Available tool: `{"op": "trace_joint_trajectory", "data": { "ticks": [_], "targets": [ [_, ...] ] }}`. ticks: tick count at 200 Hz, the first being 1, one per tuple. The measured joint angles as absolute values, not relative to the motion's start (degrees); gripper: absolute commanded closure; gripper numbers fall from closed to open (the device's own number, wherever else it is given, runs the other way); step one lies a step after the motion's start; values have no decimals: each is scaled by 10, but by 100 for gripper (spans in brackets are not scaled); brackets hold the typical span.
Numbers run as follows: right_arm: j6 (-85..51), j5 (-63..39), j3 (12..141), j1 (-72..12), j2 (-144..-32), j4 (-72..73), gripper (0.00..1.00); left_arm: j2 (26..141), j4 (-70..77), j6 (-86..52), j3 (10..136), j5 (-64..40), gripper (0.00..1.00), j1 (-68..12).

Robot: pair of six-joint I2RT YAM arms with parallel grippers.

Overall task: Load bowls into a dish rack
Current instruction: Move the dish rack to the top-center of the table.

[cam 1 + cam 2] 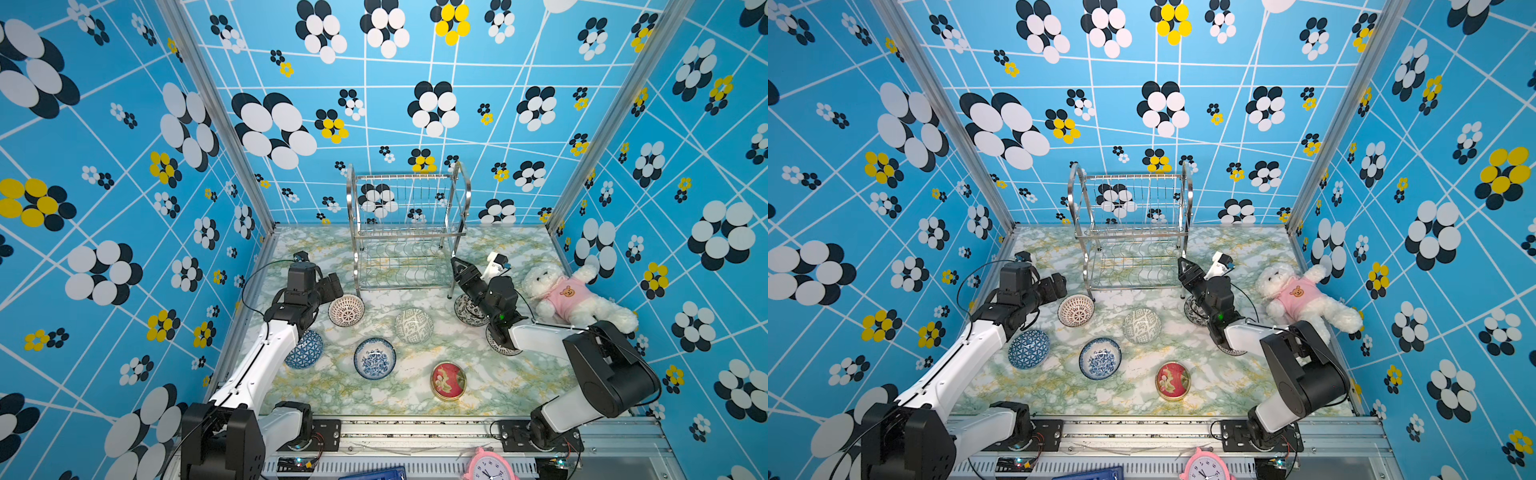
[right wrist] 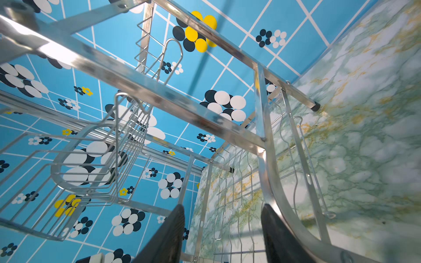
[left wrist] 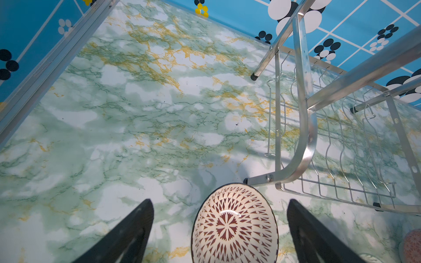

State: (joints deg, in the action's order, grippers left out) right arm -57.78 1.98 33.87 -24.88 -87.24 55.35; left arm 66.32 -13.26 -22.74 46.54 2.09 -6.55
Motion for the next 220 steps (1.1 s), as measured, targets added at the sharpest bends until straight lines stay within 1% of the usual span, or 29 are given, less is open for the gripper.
{"op": "trace_joint_trajectory", "data": {
  "ticks": [57, 103, 130, 150, 220],
  "targets": [
    [-442, 44, 334, -281, -737, 379, 40, 663, -191, -234, 497, 25, 8, -99],
    [-333, 40, 336, -309, -668, 225, 39, 641, -270, -265, 501, 24, 16, -103],
    [-288, 26, 339, -322, -644, 155, 38, 617, -317, -288, 500, 24, 21, -124],
    [-263, 13, 339, -328, -629, 111, 37, 605, -350, -306, 498, 30, 23, -155],
    [-216, -32, 356, -345, -613, 30, 36, 583, -411, -388, 481, 74, 34, -258]
  ]
}}
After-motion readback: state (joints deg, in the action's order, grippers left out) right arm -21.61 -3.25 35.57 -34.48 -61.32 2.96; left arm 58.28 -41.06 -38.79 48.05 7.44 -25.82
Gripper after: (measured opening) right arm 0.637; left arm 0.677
